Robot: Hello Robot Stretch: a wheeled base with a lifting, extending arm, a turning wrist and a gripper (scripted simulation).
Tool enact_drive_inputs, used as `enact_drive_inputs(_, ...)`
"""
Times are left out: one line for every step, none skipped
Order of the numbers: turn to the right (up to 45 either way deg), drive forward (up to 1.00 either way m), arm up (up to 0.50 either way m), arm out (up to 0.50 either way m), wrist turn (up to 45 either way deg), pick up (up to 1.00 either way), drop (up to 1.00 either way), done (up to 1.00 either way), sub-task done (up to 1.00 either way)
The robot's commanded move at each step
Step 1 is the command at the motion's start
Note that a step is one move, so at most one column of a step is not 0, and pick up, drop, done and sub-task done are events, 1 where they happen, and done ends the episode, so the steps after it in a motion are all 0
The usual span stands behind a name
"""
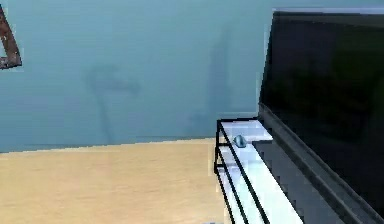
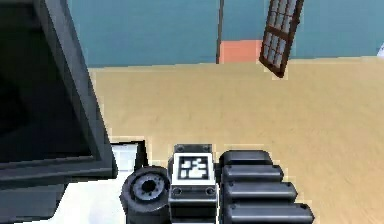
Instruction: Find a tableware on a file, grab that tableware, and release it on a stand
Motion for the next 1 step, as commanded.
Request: enact_drive_inputs(-45.0, 0.0, 0.0, 0.0, 0.0, 0.0, 0.0, 0.0, 0.0)
